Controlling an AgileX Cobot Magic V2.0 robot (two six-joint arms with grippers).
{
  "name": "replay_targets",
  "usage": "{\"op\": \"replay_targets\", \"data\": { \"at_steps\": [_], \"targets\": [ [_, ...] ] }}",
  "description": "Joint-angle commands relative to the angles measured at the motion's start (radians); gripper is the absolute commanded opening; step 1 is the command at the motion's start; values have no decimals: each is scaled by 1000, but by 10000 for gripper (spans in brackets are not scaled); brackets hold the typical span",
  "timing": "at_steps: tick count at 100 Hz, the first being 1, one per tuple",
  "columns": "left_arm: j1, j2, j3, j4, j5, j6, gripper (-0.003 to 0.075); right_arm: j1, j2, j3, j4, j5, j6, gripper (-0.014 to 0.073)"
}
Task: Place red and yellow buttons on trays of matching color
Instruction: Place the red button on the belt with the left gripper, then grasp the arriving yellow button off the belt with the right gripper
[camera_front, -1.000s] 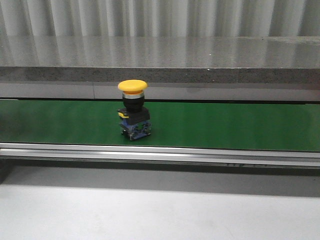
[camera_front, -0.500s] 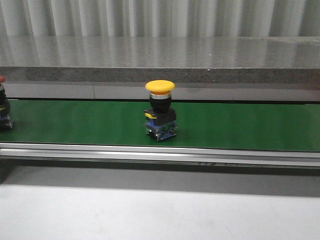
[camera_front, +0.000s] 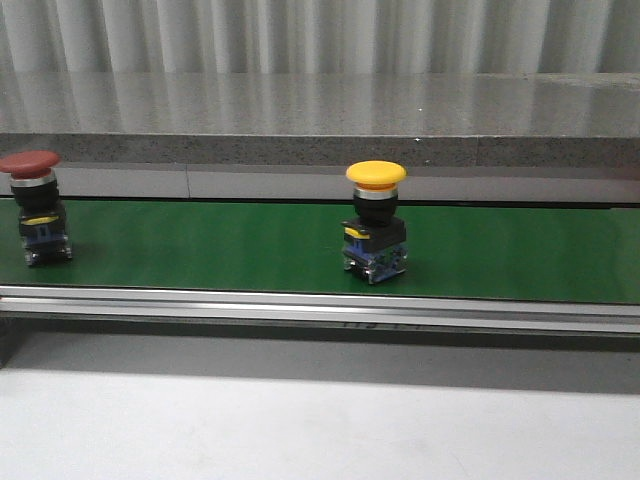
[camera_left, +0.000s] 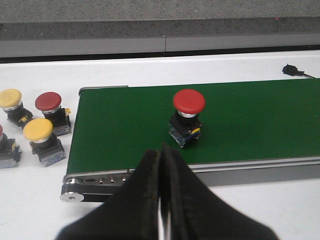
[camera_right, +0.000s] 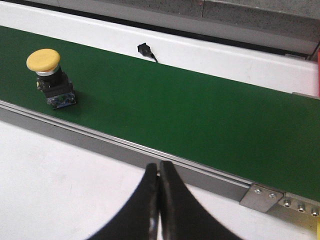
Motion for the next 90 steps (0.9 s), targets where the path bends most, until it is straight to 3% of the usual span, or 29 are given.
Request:
{"op": "replay_targets", "data": {
  "at_steps": [1,6,14,27,39,90],
  "targets": [
    [-9,-27,-12,-16,-58,-1,-20,6,102,-94,5,-36,0,-62],
    [-9,-35,-11,-16,-60,-1,-20,16,162,-140,13,-12,0,-41],
    [-9,-37,-11,-16,-64,-1,-20,37,262,-217,33,40,0,71],
    [-9,-37,-11,-16,-64,-1,-20,76,430,-341,40,107,0,435],
    [-9,-37,-11,-16,-64,-1,-20,107,581,-434,43,145,0,645],
    [-9,-37,-11,-16,-64,-1,-20,190,1004,-622,66,251,-10,664]
  ]
}}
